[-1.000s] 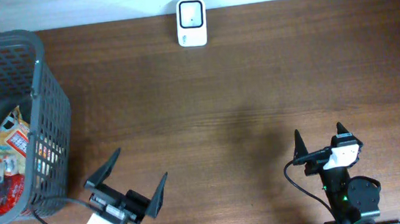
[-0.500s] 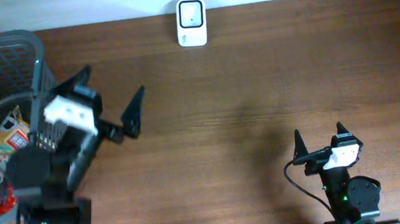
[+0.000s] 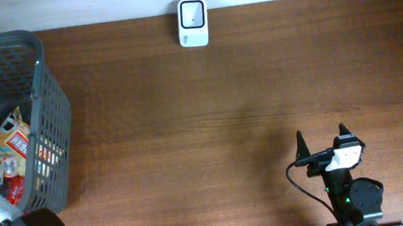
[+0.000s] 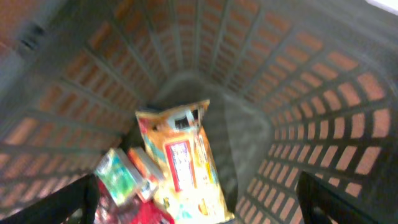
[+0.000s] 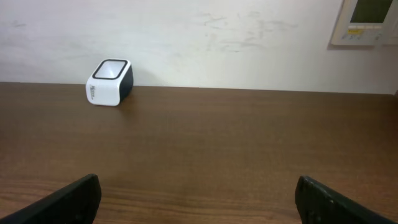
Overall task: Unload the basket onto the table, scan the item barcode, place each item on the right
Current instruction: 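Reach the left gripper into the grey basket toward the orange tissue pack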
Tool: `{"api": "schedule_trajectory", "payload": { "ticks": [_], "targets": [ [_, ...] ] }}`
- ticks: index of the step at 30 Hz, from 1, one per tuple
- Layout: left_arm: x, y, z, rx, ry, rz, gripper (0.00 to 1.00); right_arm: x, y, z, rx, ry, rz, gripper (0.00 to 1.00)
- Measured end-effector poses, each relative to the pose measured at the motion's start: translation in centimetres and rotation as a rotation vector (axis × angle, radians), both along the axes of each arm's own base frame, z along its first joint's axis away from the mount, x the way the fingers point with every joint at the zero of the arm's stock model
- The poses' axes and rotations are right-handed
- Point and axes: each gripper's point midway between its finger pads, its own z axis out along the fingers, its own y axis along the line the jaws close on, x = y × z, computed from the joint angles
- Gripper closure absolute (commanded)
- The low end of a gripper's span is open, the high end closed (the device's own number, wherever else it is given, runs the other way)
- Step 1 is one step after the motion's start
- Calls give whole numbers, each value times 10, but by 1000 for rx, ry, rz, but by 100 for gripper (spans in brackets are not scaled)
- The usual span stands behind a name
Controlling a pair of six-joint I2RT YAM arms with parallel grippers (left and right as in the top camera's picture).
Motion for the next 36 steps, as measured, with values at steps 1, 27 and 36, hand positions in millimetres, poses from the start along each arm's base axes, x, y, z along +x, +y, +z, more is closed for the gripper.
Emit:
{"api": "schedule_trajectory", "payload": {
  "ticks": [1,27,36],
  "targets": [
    [-2,-1,-13,-36,40,0,1,0,0,0,-1,0,0,2],
    [-44,65,-216,-73,573,671,25,0,0,0,0,0,0,1],
    [-53,58,-229,-99,639,673,73,0,0,0,0,0,0,1]
  ]
}}
